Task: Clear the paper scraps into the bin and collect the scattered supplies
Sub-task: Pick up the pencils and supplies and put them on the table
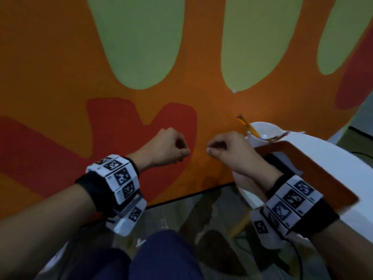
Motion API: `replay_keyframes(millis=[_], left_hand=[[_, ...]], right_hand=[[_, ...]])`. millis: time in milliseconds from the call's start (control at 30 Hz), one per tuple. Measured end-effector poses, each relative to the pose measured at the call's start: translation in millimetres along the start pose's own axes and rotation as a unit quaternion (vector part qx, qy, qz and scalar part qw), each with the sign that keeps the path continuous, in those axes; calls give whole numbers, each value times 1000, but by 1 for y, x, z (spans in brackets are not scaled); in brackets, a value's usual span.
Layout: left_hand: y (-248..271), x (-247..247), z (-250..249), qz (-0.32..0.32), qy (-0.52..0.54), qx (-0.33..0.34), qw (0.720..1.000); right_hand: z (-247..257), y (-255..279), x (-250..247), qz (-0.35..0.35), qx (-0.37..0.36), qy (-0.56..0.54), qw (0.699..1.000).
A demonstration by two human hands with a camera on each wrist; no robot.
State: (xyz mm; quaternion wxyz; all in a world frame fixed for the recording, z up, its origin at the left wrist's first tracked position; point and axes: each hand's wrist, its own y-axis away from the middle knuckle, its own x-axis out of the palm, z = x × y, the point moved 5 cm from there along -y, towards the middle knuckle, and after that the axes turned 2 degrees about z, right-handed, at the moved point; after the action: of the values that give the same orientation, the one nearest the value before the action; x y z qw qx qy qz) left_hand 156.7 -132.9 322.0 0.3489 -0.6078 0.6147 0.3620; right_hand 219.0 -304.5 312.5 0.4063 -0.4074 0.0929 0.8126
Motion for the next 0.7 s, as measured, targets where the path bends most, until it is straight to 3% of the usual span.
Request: replay_keyframes(millis=[200, 333, 500, 700], left_hand=[[60, 5, 140, -4, 17, -121, 993], [102, 38, 234, -22, 70, -211, 975], [141, 117, 334, -2, 136, -298, 945], [156, 209, 400, 10, 170, -352, 920]], right_hand=[[43, -56, 128, 163, -41, -8, 986], [40, -84, 230, 268, -29, 15, 963], [4, -96, 347, 371, -14, 63, 926], [-56, -83, 462, 440, 27, 92, 893]])
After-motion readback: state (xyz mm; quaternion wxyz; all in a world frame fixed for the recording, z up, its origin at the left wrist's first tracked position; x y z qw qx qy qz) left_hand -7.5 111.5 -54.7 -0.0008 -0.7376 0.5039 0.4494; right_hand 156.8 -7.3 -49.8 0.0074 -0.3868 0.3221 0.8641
